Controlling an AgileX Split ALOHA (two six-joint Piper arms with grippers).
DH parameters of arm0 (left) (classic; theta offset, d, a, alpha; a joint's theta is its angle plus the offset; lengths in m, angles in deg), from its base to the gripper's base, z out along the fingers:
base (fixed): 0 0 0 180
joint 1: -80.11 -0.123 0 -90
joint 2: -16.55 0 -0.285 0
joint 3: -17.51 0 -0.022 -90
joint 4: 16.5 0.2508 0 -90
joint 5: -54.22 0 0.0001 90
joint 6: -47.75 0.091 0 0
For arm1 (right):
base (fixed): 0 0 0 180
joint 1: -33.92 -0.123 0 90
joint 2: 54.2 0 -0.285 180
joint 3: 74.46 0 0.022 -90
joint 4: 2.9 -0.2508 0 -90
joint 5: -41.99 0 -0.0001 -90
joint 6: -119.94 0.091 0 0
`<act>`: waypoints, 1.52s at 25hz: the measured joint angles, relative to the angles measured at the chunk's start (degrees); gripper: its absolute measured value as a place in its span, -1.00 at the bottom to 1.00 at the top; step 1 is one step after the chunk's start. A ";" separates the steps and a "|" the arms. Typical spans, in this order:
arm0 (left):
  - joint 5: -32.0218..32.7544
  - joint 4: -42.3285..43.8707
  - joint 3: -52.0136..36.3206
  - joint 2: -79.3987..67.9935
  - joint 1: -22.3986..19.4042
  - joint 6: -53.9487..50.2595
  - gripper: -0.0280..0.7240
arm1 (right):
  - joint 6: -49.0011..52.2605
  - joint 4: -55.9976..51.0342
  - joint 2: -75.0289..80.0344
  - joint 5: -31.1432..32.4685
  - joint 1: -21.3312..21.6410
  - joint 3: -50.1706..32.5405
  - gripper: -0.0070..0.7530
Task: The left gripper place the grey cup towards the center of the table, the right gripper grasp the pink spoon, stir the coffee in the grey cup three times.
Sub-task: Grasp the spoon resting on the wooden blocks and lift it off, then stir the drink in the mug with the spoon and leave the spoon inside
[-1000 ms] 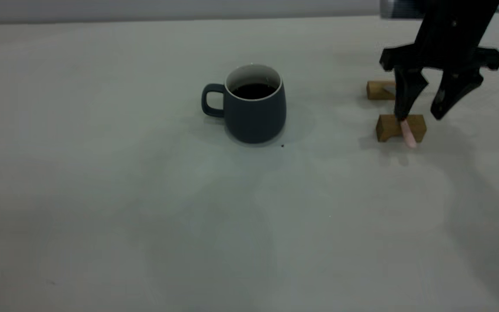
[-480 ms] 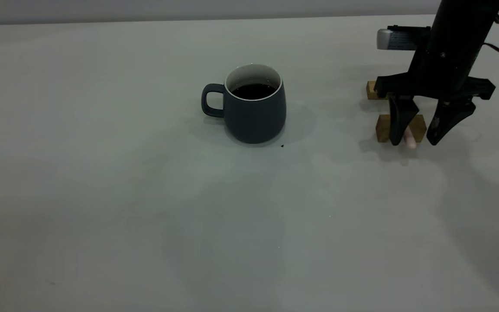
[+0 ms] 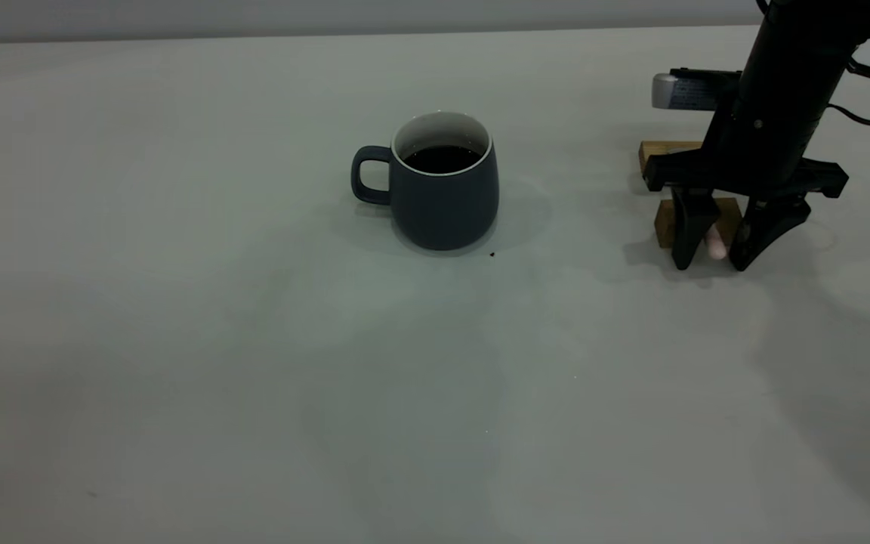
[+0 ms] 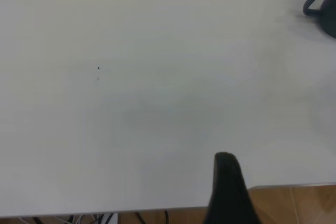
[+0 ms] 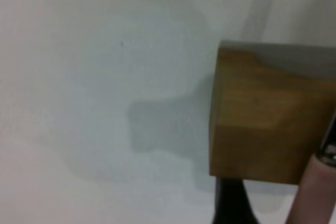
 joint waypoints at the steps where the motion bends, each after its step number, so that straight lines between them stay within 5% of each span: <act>1: 0.00 0.00 0.00 0.00 0.00 0.00 0.59 | 0.00 0.00 0.00 -0.06 0.00 0.00 0.21; 6: 0.00 0.00 0.00 0.00 0.00 0.00 0.59 | 0.21 1.63 0.00 1.07 0.00 0.00 -0.68; 17: 0.00 0.00 0.00 0.00 0.00 0.00 0.59 | 2.45 0.50 -9.47 7.66 0.13 0.00 -0.70; 30: 0.00 0.00 0.00 0.00 0.00 0.00 0.59 | -18.91 -61.43 -8.86 27.40 0.17 0.00 -0.70; 38: 0.00 0.00 0.00 0.00 0.00 0.00 0.59 | -4.77 -77.36 -7.11 27.66 0.17 0.00 -0.70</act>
